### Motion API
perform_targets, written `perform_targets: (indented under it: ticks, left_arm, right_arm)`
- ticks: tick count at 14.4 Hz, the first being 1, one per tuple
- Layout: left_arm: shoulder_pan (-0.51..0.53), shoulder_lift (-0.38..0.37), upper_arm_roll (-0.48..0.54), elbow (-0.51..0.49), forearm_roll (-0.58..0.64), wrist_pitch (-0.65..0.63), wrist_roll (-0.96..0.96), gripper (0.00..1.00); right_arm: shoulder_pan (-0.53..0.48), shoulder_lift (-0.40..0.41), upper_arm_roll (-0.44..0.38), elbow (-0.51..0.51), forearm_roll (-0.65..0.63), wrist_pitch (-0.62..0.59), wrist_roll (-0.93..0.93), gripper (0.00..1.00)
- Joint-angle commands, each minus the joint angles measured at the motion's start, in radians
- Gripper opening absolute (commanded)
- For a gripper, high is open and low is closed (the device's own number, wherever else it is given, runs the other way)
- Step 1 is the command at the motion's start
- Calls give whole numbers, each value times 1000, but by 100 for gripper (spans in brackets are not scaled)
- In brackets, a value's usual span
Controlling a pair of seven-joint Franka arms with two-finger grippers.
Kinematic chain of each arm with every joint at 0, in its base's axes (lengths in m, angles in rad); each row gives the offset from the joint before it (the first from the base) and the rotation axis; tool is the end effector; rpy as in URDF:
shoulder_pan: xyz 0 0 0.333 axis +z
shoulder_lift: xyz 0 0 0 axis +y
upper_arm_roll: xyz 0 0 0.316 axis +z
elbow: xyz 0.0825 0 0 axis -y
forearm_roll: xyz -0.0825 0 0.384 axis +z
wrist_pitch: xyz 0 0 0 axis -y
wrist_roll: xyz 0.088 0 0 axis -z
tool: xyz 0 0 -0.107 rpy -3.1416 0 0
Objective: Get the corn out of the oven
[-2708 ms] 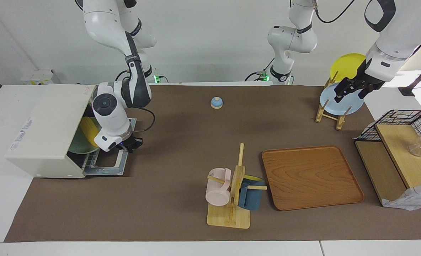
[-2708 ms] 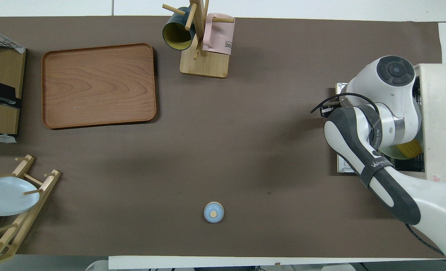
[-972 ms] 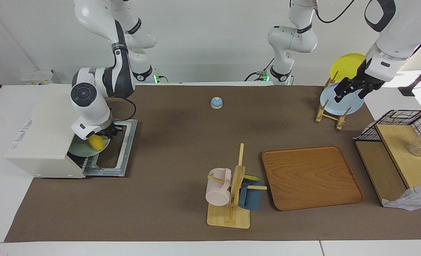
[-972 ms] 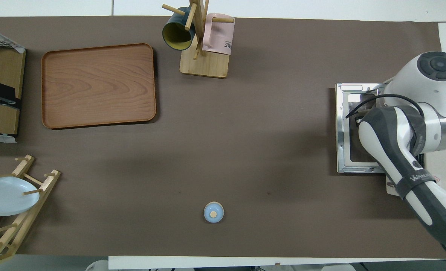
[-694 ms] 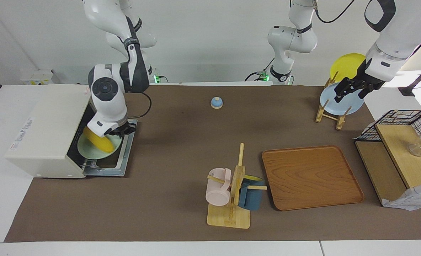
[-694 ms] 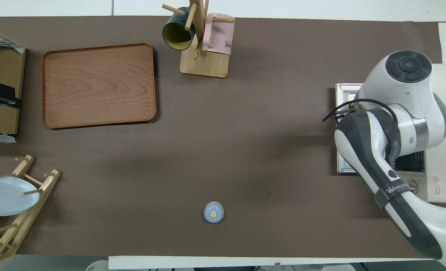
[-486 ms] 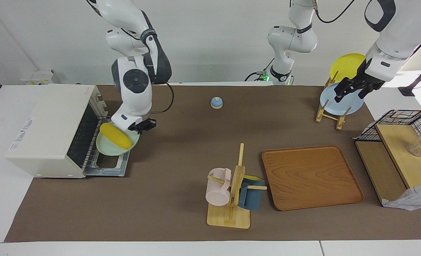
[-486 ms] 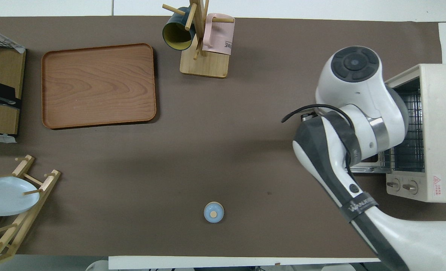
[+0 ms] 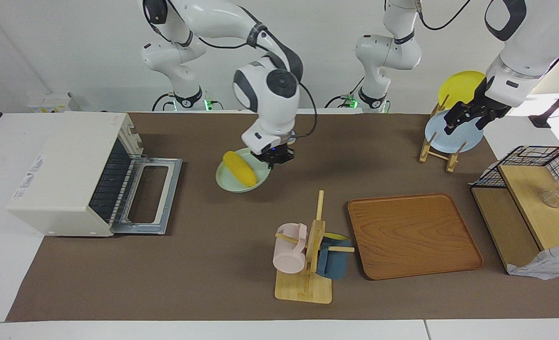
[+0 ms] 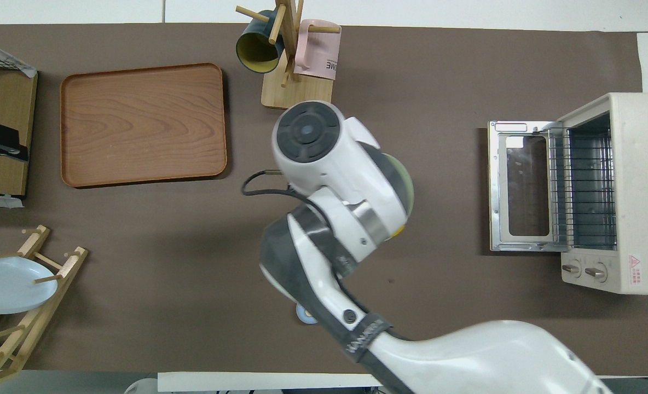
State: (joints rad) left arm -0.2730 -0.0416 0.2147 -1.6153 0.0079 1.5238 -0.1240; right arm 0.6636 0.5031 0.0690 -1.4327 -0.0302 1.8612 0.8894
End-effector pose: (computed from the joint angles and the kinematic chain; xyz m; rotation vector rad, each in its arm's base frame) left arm 0.5356 -0.0279 0.6218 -3.1352 -0.1027 0.0796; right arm 0.5217 0.4554 0.3974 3.0814 -0.2383 -0.0837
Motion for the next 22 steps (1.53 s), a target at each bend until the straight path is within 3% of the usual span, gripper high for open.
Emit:
perform_targets:
  ticks: [1, 2, 4, 6, 8, 10, 12, 13, 15, 18, 22]
  left_arm:
    - [208, -7, -202, 6, 9, -22, 52, 100]
    - [213, -9, -207, 5, 9, -22, 55, 100]
    - [225, -11, -212, -3, 6, -30, 53, 100]
    - [224, -15, -230, -17, 6, -14, 41, 100]
    - [215, -17, -232, -29, 6, 1, 37, 100]
    - [206, -73, -259, -159, -20, 131, -14, 100]
    - [224, -110, -441, -332, -48, 350, -227, 100]
    - [225, -94, -524, -363, -46, 416, -397, 100]
    - [229, -28, -662, -394, -46, 531, -677, 100]
    - [218, 130, -813, -411, -45, 681, -987, 100]
    - [179, 334, -870, -397, 18, 887, -1189, 100]
  right_arm:
    - [-9, 130, 22, 126, 13, 82, 81, 3]
    - [5, 132, 23, 104, 13, 114, 103, 13]
    - [-4, 124, 22, 107, 30, 90, 114, 51]
    - [-54, 86, 18, 144, 44, -17, 100, 55]
    - [-158, -7, 20, 117, 49, -62, -10, 55]
    - [-264, -127, 17, -16, 49, -132, -213, 51]
    - [-394, -249, 17, -246, 47, -64, -388, 35]
    - [-433, -276, 15, -326, 32, -25, -464, 24]
    - [-508, -333, 14, -507, 18, 116, -546, 4]
    - [-544, -321, 14, -598, -114, 194, -587, 0]
    - [-596, -250, 14, -601, -145, 225, -592, 0]
